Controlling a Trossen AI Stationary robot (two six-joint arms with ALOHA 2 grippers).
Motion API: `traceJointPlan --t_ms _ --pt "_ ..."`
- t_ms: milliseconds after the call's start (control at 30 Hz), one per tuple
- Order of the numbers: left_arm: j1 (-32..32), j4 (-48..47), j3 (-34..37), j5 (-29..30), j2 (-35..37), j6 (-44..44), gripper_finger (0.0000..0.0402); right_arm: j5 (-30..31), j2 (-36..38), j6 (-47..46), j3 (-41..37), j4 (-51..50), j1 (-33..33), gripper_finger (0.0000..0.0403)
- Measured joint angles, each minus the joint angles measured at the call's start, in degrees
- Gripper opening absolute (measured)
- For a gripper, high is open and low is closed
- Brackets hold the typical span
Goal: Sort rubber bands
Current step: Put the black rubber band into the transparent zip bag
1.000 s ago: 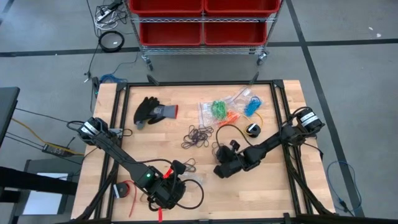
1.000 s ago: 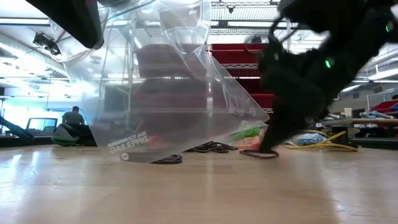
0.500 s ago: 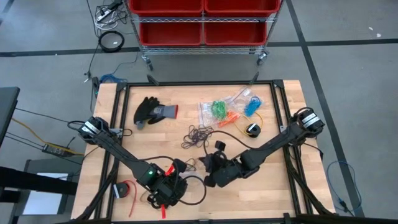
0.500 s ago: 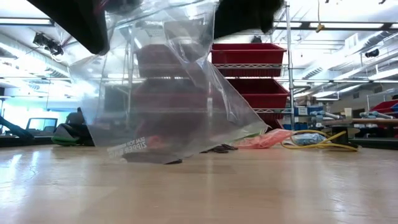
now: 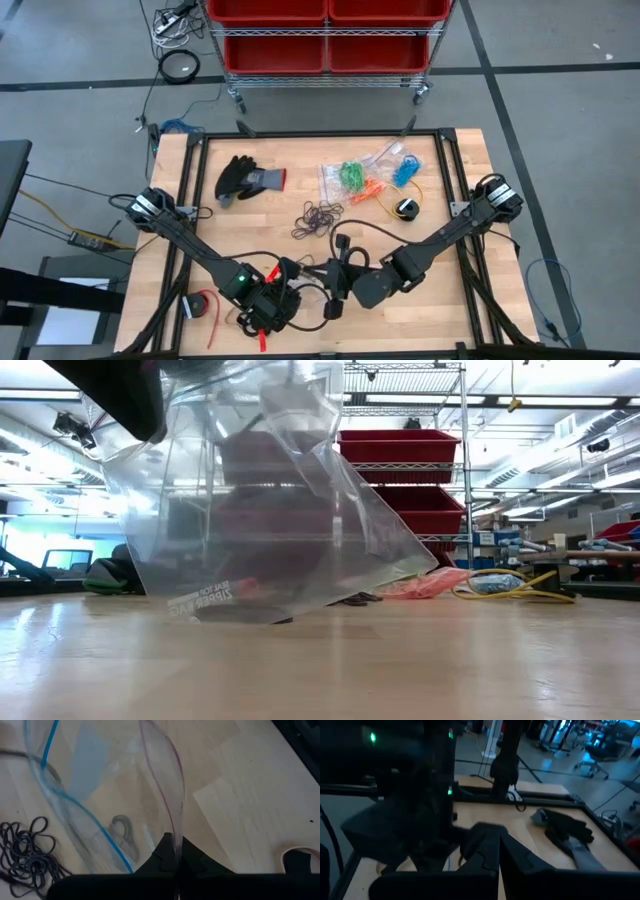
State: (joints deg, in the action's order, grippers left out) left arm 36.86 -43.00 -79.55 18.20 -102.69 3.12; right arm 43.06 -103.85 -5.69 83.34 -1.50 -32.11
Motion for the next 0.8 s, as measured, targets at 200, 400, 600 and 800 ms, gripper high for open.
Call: traceJointPlan --t_ms 200,400,600,800 --pt "0.0 0.02 0.0 -0.29 0.0 -0.01 0.0 -0.03 0.02 3.28 3.49 0.23 -0.26 0.0" --pt "0.0 0.09 0.0 -0.32 0.0 -0.46 0.0 -1.16 0.02 6.05 7.26 0.31 -0.64 0.0" --pt "0.02 0.35 0.0 -0.34 0.0 -1.0 0.0 -2.74 0.0 4.86 7.75 0.26 -0.93 0.0" --pt "0.07 0.33 0.0 -0.34 0.0 -0.91 0.0 -2.79 -0.02 1.66 6.38 -0.17 -1.85 0.0"
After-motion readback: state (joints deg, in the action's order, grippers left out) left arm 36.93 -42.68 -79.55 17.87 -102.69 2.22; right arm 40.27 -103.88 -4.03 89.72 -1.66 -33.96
